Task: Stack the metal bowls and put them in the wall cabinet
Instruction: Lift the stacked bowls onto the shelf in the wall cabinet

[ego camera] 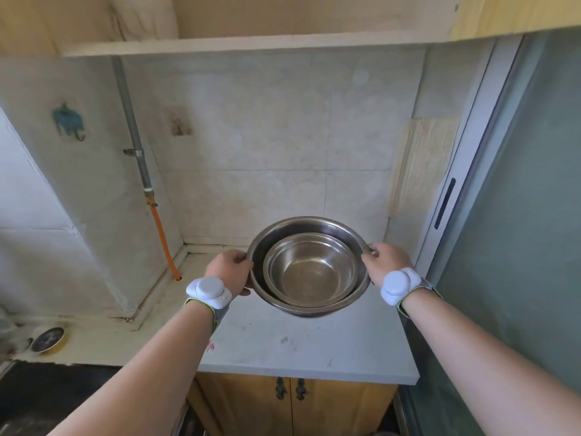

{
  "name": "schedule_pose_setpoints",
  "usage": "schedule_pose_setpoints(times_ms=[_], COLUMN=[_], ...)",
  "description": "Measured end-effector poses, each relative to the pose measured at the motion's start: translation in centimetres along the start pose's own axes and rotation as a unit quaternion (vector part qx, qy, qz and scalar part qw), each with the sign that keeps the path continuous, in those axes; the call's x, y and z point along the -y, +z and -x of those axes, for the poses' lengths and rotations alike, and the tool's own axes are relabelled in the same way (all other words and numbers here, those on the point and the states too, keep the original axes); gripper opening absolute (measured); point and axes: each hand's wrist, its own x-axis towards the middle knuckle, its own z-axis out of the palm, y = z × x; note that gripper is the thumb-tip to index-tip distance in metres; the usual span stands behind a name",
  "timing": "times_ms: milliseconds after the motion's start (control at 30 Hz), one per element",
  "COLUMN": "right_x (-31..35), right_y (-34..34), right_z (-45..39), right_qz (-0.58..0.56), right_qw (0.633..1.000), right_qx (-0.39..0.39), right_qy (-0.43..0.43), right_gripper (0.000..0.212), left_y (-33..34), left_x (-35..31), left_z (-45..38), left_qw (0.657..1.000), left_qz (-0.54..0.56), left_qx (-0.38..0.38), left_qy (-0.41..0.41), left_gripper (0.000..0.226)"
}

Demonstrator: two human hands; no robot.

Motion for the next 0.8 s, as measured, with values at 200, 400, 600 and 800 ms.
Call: schedule_pose_setpoints(times_ms=[200, 400, 600, 800], right_x=[3.4, 7.3, 11.1, 14.9], right_y=[-3.7, -8.2, -12.6, -16.0], right_z=[0.9, 1.6, 2.7, 4.6], right_qz=[-0.041, -0.089, -0.123, -0.133], right_qw=[0.998, 0.992, 0.985, 0.979], right_qx=[-0.034, -0.061, -0.097, -0.121], right_qy=[-0.031, -0.063, -0.075, -0.102], right_gripper=[0.028, 0.018, 0.024, 0.022], left_y=[-3.0, -6.6, -9.9, -13.0], left_x=[-5.0, -10.7, -15.1, -19.0], left_z=[1.3, 2.8, 3.5, 3.9], left_qw=[0.999, 0.996, 0.992, 0.989], left_qz=[0.029, 0.064, 0.09, 0.091], left_qx=[-0.025, -0.018, -0.013, -0.016], left_qy=[0.03, 0.058, 0.09, 0.118], left_gripper=[0.015, 0.013, 0.016, 0.02])
